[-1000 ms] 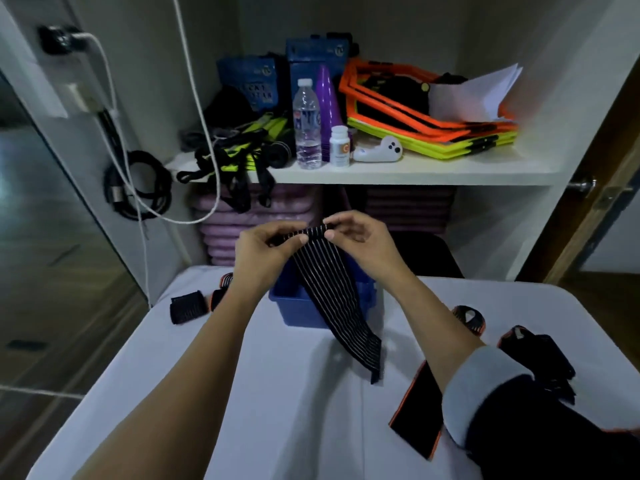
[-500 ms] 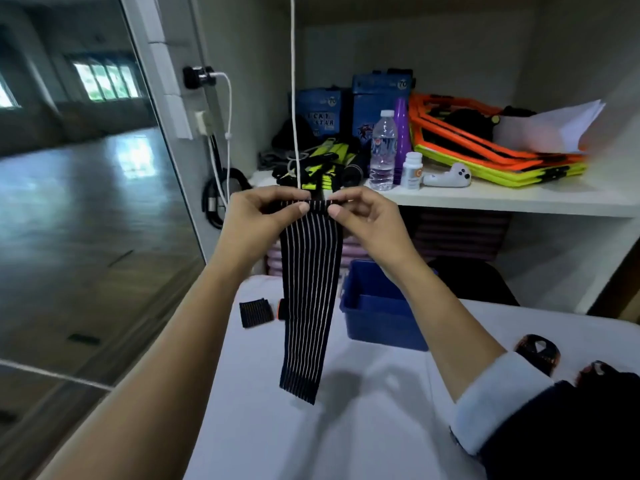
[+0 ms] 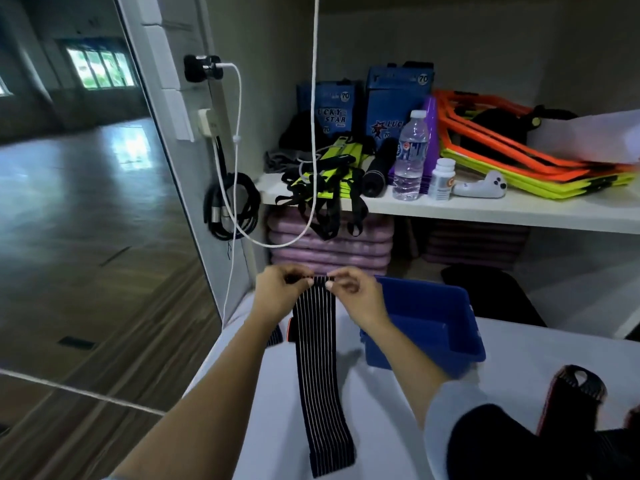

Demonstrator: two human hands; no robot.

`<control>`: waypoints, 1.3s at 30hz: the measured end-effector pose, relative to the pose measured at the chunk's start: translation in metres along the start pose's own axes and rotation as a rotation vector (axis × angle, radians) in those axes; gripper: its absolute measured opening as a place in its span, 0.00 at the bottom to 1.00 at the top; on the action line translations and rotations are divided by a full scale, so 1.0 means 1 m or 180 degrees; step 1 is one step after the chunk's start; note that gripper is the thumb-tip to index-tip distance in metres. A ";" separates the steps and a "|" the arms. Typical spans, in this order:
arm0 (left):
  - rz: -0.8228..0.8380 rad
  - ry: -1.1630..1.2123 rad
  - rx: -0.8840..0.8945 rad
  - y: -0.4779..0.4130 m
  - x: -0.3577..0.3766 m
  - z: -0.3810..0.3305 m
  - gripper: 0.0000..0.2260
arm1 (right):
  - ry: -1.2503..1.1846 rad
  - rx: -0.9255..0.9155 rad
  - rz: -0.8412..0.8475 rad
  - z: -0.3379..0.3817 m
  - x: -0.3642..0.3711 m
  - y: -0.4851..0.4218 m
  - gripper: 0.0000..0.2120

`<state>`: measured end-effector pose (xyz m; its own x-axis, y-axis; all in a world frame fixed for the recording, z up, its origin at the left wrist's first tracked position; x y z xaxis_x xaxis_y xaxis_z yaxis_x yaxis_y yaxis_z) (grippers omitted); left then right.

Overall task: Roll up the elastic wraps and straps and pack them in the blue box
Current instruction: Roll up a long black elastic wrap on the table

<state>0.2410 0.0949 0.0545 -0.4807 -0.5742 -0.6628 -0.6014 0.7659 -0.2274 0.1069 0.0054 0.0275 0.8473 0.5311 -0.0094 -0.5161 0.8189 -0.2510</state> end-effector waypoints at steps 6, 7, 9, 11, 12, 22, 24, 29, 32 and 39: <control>0.0111 -0.0150 -0.0267 -0.033 0.048 0.062 0.05 | 0.0198 0.0371 -0.0131 -0.080 0.023 -0.032 0.06; 0.0142 -0.0145 -0.0331 -0.038 0.055 0.073 0.04 | 0.0214 0.0402 -0.0145 -0.092 0.027 -0.035 0.06; 0.0258 -0.0086 -0.0498 -0.045 0.067 0.094 0.04 | 0.0244 0.0477 -0.0193 -0.116 0.035 -0.042 0.06; 0.0344 -0.0025 -0.0595 -0.051 0.077 0.109 0.06 | 0.0279 0.0560 -0.0230 -0.134 0.040 -0.048 0.06; 0.0370 0.0015 -0.0626 -0.056 0.083 0.117 0.07 | 0.0290 0.0586 -0.0248 -0.143 0.042 -0.052 0.06; 0.0530 0.0137 -0.0779 -0.077 0.120 0.148 0.18 | -0.0027 0.0889 -0.0353 -0.190 0.034 -0.072 0.24; 0.0501 0.0199 -0.0822 -0.073 0.122 0.150 0.18 | -0.0081 0.0906 -0.0298 -0.196 0.034 -0.069 0.24; 0.0551 0.0024 -0.0616 -0.050 0.122 0.151 0.15 | -0.0078 0.0942 -0.0221 -0.197 0.033 -0.051 0.19; 0.0650 -0.0053 -0.0532 -0.017 0.124 0.152 0.13 | 0.0104 0.0951 0.0045 -0.194 0.027 -0.014 0.14; 0.1396 -0.0524 -0.0384 0.096 0.142 0.162 0.11 | 0.1213 0.0969 0.1225 -0.209 -0.009 0.109 0.12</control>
<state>0.2188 0.1339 -0.1770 -0.6040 -0.1437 -0.7839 -0.4390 0.8809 0.1768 0.0692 0.0448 -0.2018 0.5497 0.7315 -0.4034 -0.7585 0.6394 0.1260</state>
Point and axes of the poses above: each hand's wrist, its own y-axis away from the middle knuckle, its own x-axis out of the palm, z = x × y, the point moved 2 cm from there along -y, towards the middle knuckle, and after that the axes turned 12 degrees about -y, right-handed, at the moved point
